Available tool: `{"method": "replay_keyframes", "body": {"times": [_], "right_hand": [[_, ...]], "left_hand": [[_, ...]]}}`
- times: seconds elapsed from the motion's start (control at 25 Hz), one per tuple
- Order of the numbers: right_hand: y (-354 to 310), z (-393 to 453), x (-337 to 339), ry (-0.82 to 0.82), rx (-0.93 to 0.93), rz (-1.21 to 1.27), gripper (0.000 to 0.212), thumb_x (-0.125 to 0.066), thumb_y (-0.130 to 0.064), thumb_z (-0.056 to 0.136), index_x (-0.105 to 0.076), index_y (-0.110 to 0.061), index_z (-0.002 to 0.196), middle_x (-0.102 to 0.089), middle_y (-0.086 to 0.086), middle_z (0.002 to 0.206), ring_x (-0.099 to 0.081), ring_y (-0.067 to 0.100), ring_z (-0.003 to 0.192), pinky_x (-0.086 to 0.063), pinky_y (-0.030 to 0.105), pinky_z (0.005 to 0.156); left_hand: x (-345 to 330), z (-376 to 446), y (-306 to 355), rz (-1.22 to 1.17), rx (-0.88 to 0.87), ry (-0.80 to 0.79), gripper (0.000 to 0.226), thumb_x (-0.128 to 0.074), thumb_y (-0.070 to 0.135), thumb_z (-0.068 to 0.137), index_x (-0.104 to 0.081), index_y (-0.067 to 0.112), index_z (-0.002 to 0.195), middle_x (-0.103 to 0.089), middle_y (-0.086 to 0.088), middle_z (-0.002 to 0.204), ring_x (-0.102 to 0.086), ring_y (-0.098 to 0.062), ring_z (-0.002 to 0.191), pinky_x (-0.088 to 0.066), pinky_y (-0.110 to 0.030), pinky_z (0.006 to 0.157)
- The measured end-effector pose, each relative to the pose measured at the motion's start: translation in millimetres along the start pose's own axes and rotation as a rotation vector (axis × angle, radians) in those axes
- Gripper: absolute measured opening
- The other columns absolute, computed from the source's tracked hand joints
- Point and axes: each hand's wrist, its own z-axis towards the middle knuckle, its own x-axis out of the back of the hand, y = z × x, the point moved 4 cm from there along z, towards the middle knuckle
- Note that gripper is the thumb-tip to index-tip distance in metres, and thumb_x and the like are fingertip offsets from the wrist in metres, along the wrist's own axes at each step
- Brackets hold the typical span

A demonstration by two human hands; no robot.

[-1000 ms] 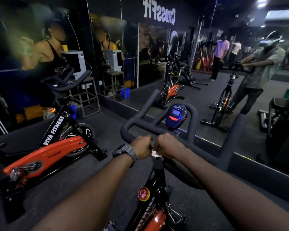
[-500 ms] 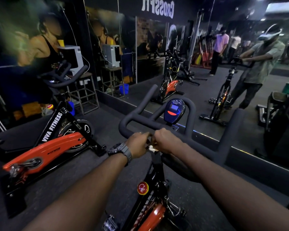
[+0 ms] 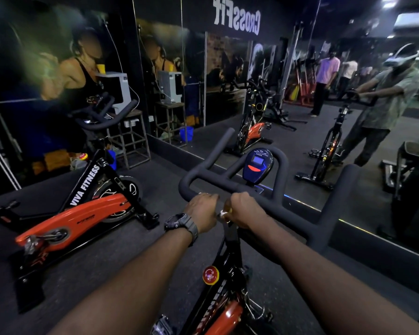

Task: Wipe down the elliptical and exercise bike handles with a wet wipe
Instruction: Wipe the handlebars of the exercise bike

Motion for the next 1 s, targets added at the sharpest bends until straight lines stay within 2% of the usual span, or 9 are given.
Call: {"method": "replay_keyframes", "body": {"times": [0.16,0.32,0.44,0.56,0.68,0.8,0.92,1.0], "right_hand": [[-15.3,-0.6,20.9,0.018,0.038,-0.012,0.025,-0.072,-0.030,0.082,-0.074,-0.014,0.101,-0.071,0.017,0.101,-0.068,0.034,0.097,-0.054,0.035,0.077],[-49.3,12.5,99.2,0.285,0.062,0.234,0.017,-0.067,-0.031,0.085,-0.075,-0.021,0.097,-0.072,0.014,0.098,-0.068,0.033,0.095,-0.053,0.034,0.078],[-117.7,11.3,141.6,0.381,0.244,0.318,0.016,-0.068,-0.033,0.087,-0.075,-0.023,0.097,-0.073,0.010,0.100,-0.066,0.030,0.099,-0.052,0.033,0.082],[-208.4,-1.0,143.7,0.383,0.433,0.382,0.016,-0.071,-0.034,0.087,-0.075,-0.024,0.098,-0.073,0.009,0.099,-0.067,0.027,0.096,-0.054,0.034,0.080],[-279.5,-16.1,121.5,0.323,0.531,0.360,0.019,-0.071,-0.034,0.086,-0.074,-0.025,0.102,-0.073,0.009,0.099,-0.067,0.028,0.096,-0.052,0.033,0.078],[-346.1,-43.4,64.0,0.210,0.616,0.374,0.017,-0.071,-0.034,0.084,-0.075,-0.025,0.098,-0.074,0.008,0.096,-0.068,0.028,0.093,-0.054,0.032,0.077],[-403.1,-106.5,-44.8,-0.046,0.689,0.284,0.014,-0.068,-0.026,0.086,-0.074,-0.021,0.098,-0.073,0.013,0.095,-0.068,0.031,0.091,-0.047,0.030,0.070],[-422.2,-161.5,-121.9,-0.261,0.716,0.213,0.014,-0.064,-0.022,0.089,-0.072,-0.018,0.100,-0.072,0.013,0.096,-0.068,0.030,0.093,-0.047,0.030,0.069]], "left_hand": [[44.7,-12.8,-4.4,-0.051,0.091,0.070,0.046,-0.056,0.021,0.091,-0.048,0.013,0.135,-0.056,-0.009,0.136,-0.055,-0.031,0.122,-0.050,-0.040,0.092],[111.8,-49.0,-38.4,-0.038,0.218,0.243,0.045,-0.061,0.030,0.090,-0.051,0.021,0.133,-0.062,-0.007,0.129,-0.058,-0.030,0.118,-0.049,-0.035,0.088],[161.1,-87.0,-70.1,-0.013,0.316,0.349,0.042,-0.063,0.030,0.089,-0.055,0.023,0.129,-0.066,-0.006,0.123,-0.061,-0.028,0.114,-0.052,-0.036,0.089],[202.5,-144.1,-115.3,-0.023,0.449,0.465,0.037,-0.063,0.032,0.086,-0.058,0.029,0.122,-0.071,-0.002,0.114,-0.065,-0.026,0.107,-0.055,-0.038,0.087],[221.3,-212.2,-153.6,-0.016,0.578,0.527,0.038,-0.065,0.037,0.085,-0.059,0.028,0.122,-0.073,0.003,0.107,-0.067,-0.022,0.104,-0.055,-0.038,0.087],[209.6,-305.1,-182.8,-0.017,0.706,0.508,0.042,-0.062,0.040,0.081,-0.061,0.024,0.120,-0.074,0.000,0.102,-0.067,-0.026,0.103,-0.055,-0.040,0.086],[153.8,-414.4,-204.0,-0.064,0.871,0.361,0.044,-0.057,0.044,0.077,-0.062,0.029,0.119,-0.074,0.001,0.102,-0.068,-0.027,0.102,-0.055,-0.041,0.086],[102.0,-475.5,-205.5,-0.082,0.969,0.217,0.039,-0.055,0.044,0.077,-0.065,0.029,0.113,-0.073,-0.004,0.106,-0.068,-0.030,0.102,-0.055,-0.041,0.086]]}}
